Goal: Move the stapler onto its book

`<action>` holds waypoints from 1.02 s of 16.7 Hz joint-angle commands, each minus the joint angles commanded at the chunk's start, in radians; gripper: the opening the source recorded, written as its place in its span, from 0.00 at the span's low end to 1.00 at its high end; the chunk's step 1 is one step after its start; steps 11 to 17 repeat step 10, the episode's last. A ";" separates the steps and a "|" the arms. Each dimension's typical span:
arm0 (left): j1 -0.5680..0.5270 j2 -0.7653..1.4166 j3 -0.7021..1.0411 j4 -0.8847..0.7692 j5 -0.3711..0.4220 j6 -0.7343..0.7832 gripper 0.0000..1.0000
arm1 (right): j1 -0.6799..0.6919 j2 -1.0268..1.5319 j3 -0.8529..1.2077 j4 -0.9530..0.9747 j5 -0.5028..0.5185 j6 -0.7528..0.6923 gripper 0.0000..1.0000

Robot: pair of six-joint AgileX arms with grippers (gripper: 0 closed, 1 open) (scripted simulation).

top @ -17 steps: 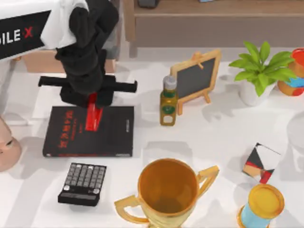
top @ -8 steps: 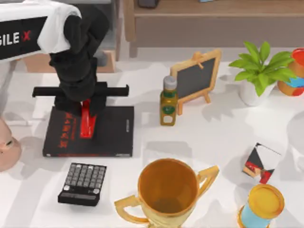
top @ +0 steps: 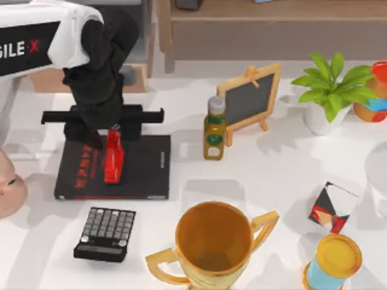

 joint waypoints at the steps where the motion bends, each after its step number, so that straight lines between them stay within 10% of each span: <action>1: 0.000 0.000 0.000 0.000 0.000 0.000 0.75 | 0.000 0.000 0.000 0.000 0.000 0.000 1.00; 5: 0.000 0.000 0.000 0.000 0.000 0.000 1.00 | 0.000 0.000 0.000 0.000 0.000 0.000 1.00; 17: 0.000 0.000 0.000 0.000 0.000 0.000 1.00 | 0.000 0.000 0.000 0.000 0.000 0.000 1.00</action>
